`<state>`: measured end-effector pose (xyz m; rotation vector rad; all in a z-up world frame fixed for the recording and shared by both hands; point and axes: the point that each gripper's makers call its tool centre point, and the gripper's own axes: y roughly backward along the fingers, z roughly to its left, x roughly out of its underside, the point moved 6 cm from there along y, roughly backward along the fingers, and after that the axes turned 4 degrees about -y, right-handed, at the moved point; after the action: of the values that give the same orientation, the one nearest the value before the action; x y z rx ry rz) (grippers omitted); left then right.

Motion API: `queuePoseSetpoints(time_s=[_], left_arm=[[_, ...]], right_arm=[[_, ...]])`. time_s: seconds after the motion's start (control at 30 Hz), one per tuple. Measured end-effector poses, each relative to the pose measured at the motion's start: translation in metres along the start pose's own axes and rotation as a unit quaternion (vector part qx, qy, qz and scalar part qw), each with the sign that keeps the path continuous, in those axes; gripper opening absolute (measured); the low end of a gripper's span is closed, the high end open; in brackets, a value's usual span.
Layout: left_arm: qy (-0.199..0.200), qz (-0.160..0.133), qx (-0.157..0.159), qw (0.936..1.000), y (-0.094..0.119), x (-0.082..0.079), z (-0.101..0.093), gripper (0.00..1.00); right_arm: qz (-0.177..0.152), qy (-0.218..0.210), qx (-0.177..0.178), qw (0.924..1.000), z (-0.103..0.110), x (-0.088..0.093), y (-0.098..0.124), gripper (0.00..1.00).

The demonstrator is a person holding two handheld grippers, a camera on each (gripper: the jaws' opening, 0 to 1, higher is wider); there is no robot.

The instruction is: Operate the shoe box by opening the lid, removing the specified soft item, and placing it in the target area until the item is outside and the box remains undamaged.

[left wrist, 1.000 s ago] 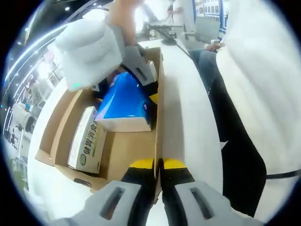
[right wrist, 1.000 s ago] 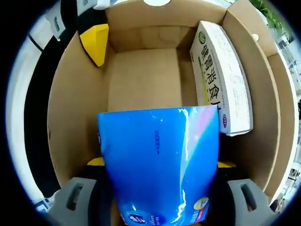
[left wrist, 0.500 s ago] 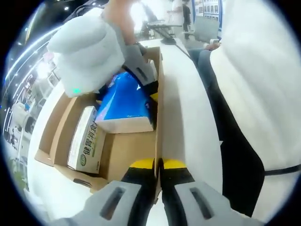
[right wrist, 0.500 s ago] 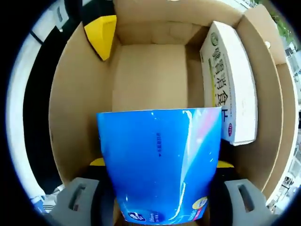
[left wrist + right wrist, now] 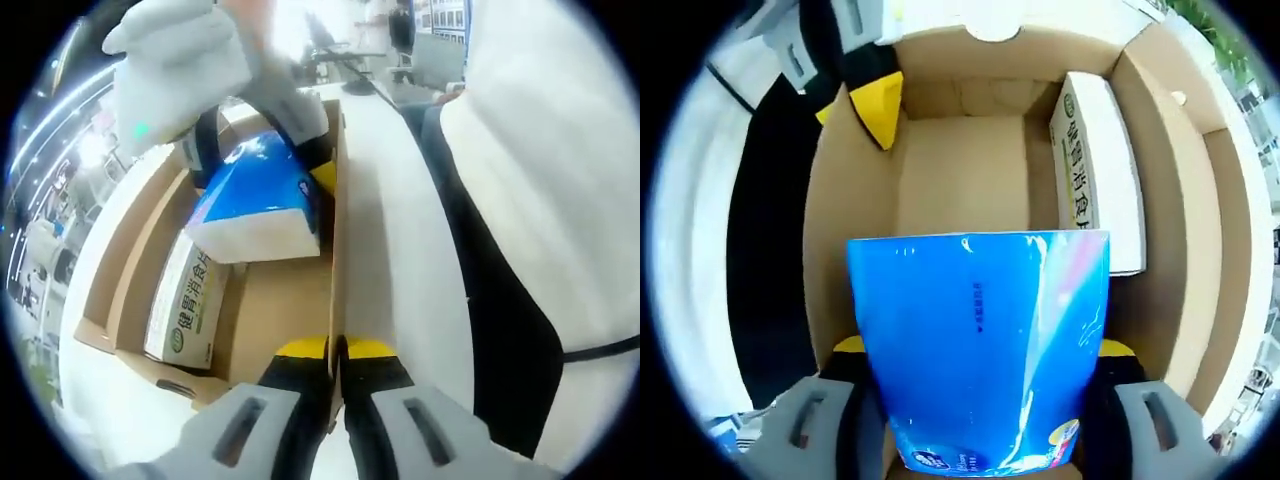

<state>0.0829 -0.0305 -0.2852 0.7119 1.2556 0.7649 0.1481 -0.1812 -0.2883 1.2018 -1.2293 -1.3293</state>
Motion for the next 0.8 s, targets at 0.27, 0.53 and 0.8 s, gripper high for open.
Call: queuePoseSetpoints(time_s=[0.27,0.53,0.8], left_arm=[[0.001,0.001,-0.001,1.0000,0.001,0.000,0.000,0.03],[0.000,0.001,0.000,1.0000,0.001,0.000,0.000,0.03],[0.000,0.001,0.000,1.0000,0.001,0.000,-0.001,0.03]], right_arm=[[-0.009,-0.017,0.004,0.9998,-0.005,0.000,0.011,0.77],[-0.013,-0.018,0.005,0.9997,-0.001,-0.003,0.017,0.77],[-0.037,-0.024,0.022,0.9988,-0.005,-0.002,0.040,0.77]])
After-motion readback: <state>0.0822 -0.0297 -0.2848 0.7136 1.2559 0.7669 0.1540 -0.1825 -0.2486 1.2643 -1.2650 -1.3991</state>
